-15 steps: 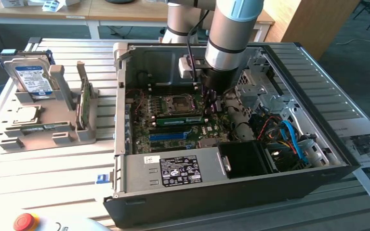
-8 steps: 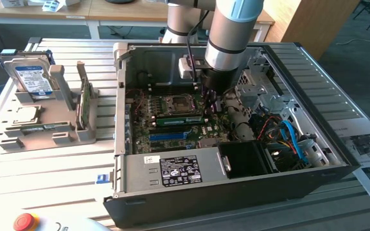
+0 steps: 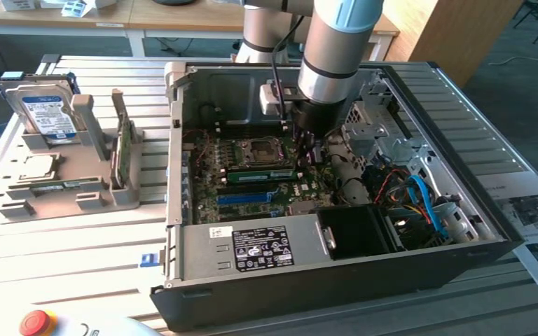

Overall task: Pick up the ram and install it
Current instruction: 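Insert the ram into the slot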

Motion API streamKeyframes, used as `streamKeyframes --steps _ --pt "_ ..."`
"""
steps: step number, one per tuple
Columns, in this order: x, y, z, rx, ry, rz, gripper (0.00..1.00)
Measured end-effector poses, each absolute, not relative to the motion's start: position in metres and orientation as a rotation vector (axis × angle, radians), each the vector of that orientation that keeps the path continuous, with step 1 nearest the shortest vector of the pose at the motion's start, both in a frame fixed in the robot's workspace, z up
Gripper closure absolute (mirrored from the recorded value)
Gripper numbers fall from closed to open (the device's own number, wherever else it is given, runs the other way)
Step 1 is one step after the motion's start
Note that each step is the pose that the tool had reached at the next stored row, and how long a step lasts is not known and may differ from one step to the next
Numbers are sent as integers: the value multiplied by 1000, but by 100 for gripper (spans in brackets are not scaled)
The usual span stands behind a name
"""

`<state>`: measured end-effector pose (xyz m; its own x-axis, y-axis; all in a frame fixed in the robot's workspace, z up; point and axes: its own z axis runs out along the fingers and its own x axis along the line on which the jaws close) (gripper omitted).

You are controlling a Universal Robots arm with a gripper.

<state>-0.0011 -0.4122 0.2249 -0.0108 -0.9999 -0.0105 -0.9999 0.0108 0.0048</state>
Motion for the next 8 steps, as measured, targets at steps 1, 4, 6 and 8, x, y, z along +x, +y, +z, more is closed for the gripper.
streamKeyframes --steps 1,4,6,8 --pt "-1 -412 225 -2206 2231 17 89" --pt "-1 -412 224 -2207 2231 17 89" --pt "-1 -412 224 -2207 2231 17 89" --pt "-1 -412 224 -2207 2231 17 89"
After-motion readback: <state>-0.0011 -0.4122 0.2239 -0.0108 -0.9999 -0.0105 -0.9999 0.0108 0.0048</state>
